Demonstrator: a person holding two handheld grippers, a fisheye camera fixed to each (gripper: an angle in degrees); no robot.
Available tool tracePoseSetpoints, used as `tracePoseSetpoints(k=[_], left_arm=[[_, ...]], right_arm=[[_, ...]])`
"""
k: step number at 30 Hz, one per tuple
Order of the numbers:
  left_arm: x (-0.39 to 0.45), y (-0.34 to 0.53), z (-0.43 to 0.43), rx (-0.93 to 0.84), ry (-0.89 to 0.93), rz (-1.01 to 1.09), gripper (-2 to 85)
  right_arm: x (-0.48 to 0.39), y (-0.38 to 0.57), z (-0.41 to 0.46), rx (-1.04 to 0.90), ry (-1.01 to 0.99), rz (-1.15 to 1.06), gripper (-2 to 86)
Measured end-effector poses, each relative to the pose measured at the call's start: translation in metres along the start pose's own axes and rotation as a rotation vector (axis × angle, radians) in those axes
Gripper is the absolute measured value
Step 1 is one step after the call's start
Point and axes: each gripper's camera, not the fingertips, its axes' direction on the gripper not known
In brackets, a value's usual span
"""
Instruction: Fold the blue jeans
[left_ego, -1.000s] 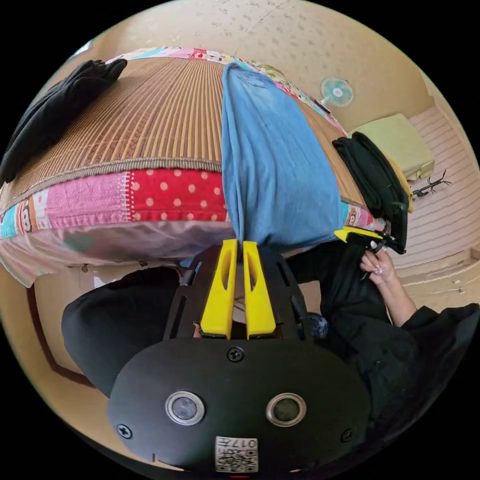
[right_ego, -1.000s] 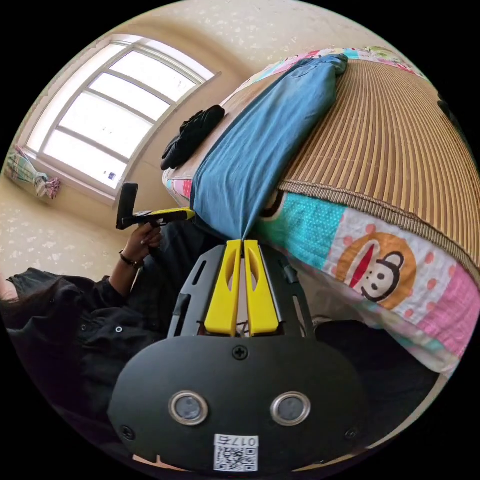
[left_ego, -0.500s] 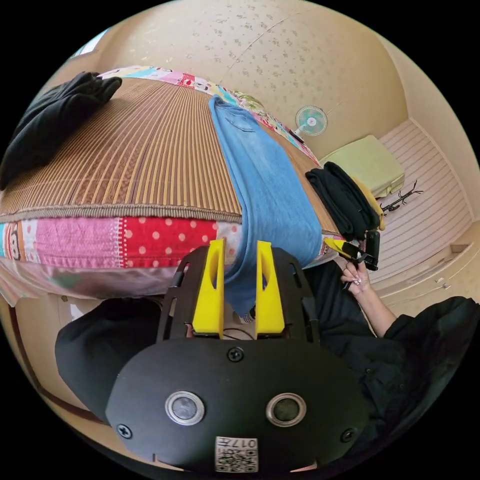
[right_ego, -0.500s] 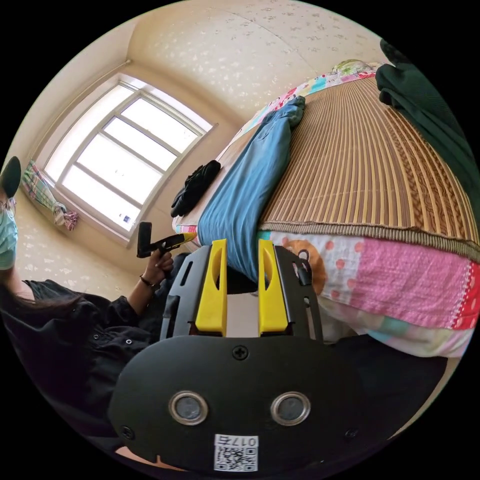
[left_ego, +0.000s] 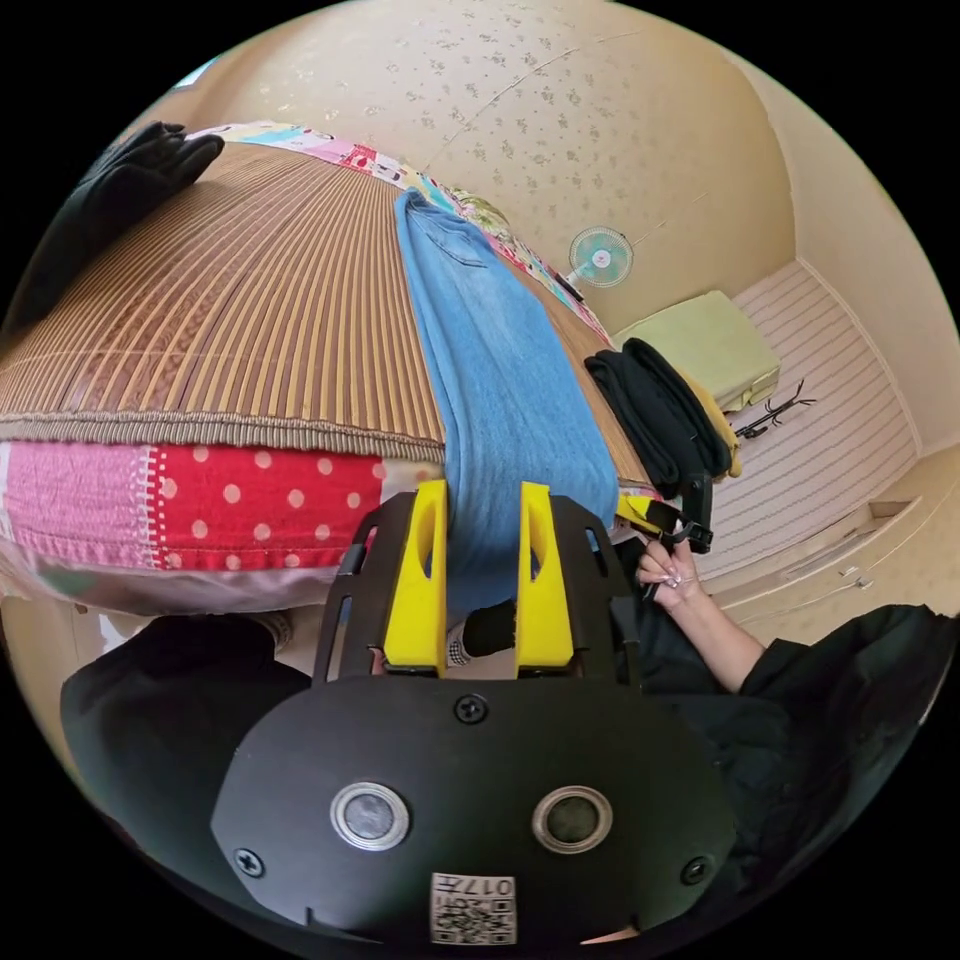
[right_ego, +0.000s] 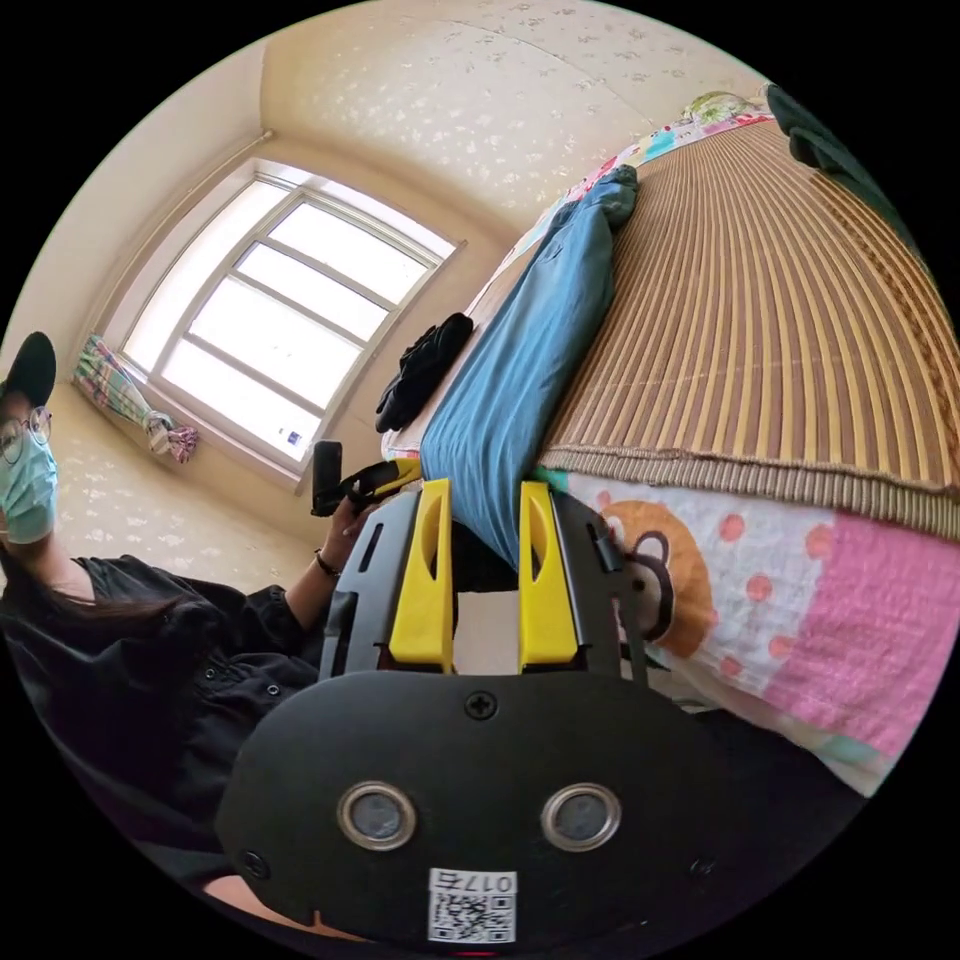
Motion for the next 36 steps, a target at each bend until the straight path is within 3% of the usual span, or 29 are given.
tracePoseSetpoints(k=[5, 8, 12, 20, 23, 26, 29, 33, 36], left_arm=[[-0.016, 0.012, -0.007, -0.074, 0.138, -0.059, 1.5], [-0.011, 0.027, -0.045, 0.005, 0.301, -0.014, 0.2], [0.040, 0.036, -0.134, 0.217, 0.641, 0.231, -0.2], [0.202, -0.024, -0.283, 0.500, 0.840, 0.682, -0.3], [0.246, -0.067, -0.316, 0.561, 0.708, 0.740, -0.3], [0.263, -0.129, -0.321, 0.512, 0.659, 0.681, -0.3], [0.254, -0.190, -0.297, 0.435, 0.610, 0.546, -0.3], [0.217, -0.262, -0.243, 0.344, 0.562, 0.328, -0.4], [0.202, -0.292, -0.219, 0.348, 0.529, 0.292, -0.4]], right_arm=[[0.005, 0.007, 0.010, -0.015, -0.035, 0.031, 4.3], [-0.015, 0.022, -0.015, 0.018, -0.084, -0.031, 3.2], [-0.078, 0.029, -0.089, 0.190, -0.309, -0.222, 2.5], [-0.273, -0.029, -0.208, 0.317, -0.424, -0.786, 2.1], [-0.328, -0.055, -0.239, 0.378, -0.356, -0.883, 2.0], [-0.347, -0.095, -0.257, 0.419, -0.253, -0.815, 1.9], [-0.329, -0.145, -0.258, 0.422, -0.189, -0.718, 1.9], [-0.275, -0.219, -0.233, 0.385, 0.066, -0.573, 1.9], [-0.233, -0.257, -0.218, 0.399, 0.062, -0.483, 1.8]])
